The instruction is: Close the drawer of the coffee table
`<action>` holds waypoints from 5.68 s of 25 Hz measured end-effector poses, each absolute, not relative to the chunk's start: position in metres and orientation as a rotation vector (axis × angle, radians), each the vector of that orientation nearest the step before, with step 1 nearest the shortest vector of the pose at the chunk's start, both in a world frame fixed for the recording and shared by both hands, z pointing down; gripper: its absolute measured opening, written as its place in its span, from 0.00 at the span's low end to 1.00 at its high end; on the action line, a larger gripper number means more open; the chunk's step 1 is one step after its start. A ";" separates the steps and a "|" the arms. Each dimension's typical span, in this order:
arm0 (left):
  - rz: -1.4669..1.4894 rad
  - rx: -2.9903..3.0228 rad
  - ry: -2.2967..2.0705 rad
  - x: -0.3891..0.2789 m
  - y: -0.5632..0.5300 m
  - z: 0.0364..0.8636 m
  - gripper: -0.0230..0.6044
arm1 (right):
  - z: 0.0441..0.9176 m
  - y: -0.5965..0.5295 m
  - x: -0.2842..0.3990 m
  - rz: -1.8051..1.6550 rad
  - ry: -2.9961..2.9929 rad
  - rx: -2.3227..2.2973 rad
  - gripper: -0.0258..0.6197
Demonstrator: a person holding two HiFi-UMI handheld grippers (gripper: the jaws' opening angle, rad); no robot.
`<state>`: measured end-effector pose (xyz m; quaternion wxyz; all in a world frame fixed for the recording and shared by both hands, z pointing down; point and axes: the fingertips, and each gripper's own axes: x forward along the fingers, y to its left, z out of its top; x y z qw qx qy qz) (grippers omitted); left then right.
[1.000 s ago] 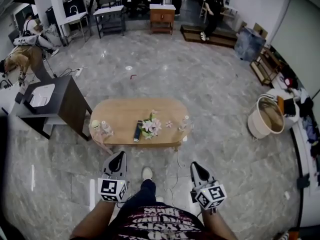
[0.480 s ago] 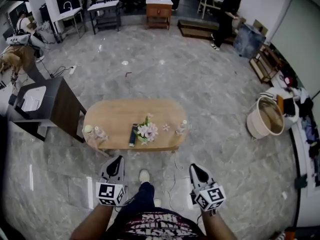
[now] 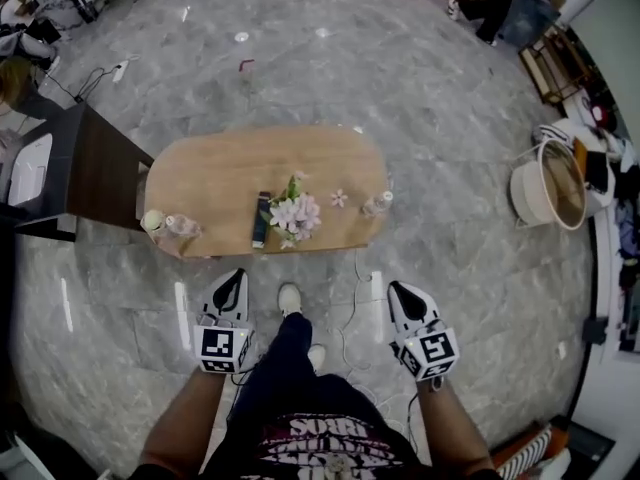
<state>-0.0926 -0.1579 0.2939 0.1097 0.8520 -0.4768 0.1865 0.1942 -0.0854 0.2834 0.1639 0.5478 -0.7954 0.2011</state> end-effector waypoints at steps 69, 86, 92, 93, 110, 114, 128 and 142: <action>1.545 2.206 -0.985 -0.098 -0.123 0.819 0.29 | 0.816 -0.101 0.265 0.183 -1.948 0.428 0.22; 1.554 2.190 -0.926 -0.106 -0.073 0.828 0.28 | 0.827 -0.039 0.256 0.238 -1.926 0.421 0.22; 1.537 2.210 -0.907 -0.104 -0.074 0.825 0.28 | 0.824 -0.041 0.257 0.253 -1.925 0.421 0.22; 1.534 2.212 -0.900 -0.104 -0.075 0.824 0.28 | 0.822 -0.043 0.258 0.262 -1.925 0.428 0.22; 1.201 2.131 -1.109 -0.100 -0.194 0.819 0.30 | 0.816 -0.165 0.263 0.297 -1.976 0.677 0.25; 0.950 1.891 -1.208 -0.105 -0.196 0.823 0.32 | 0.819 -0.172 0.273 0.558 -1.945 0.912 0.31; 0.673 2.226 -1.157 -0.062 -0.171 0.545 0.07 | 0.515 -0.169 0.217 0.492 -2.242 1.268 0.09; 0.267 2.650 -1.319 0.017 -0.220 0.209 0.07 | 0.256 -0.192 0.155 0.375 -2.576 1.386 0.09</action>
